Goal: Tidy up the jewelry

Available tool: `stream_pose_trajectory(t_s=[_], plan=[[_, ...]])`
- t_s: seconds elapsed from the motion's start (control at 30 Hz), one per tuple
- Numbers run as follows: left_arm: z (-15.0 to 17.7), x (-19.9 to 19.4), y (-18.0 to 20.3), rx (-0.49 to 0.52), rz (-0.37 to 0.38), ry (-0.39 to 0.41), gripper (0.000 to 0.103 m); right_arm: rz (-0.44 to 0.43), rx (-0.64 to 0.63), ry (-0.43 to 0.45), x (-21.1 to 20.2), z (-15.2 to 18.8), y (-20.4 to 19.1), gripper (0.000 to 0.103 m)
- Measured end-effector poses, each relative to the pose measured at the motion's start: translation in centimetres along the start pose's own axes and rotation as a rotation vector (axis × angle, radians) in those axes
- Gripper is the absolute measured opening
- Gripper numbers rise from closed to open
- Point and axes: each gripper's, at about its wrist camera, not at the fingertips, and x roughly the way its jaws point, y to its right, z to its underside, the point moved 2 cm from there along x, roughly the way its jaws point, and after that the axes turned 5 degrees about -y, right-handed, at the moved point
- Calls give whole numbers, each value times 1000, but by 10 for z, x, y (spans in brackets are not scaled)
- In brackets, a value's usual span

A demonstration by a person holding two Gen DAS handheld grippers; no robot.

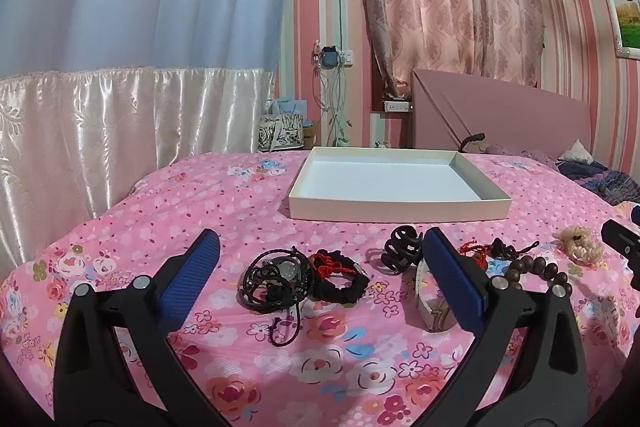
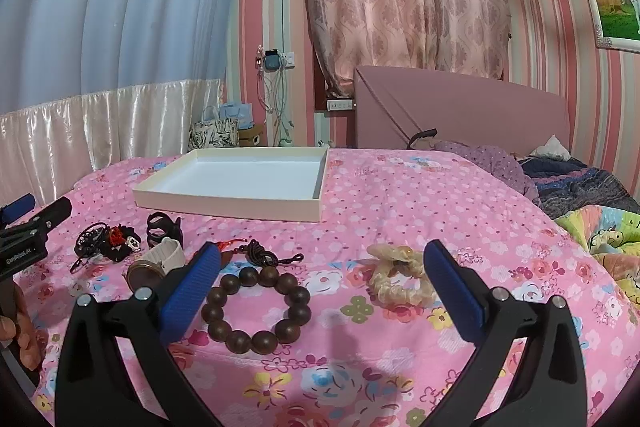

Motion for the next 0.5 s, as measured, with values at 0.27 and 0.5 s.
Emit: stream_pose_trajectory(t_s=[0.27, 0.5], plan=[[-2, -4, -7, -22, 2, 3, 100, -10, 18, -10, 4, 1, 2, 101], [-3, -4, -4, -3, -2, 2, 100, -9, 15, -18, 9, 3, 1, 101]])
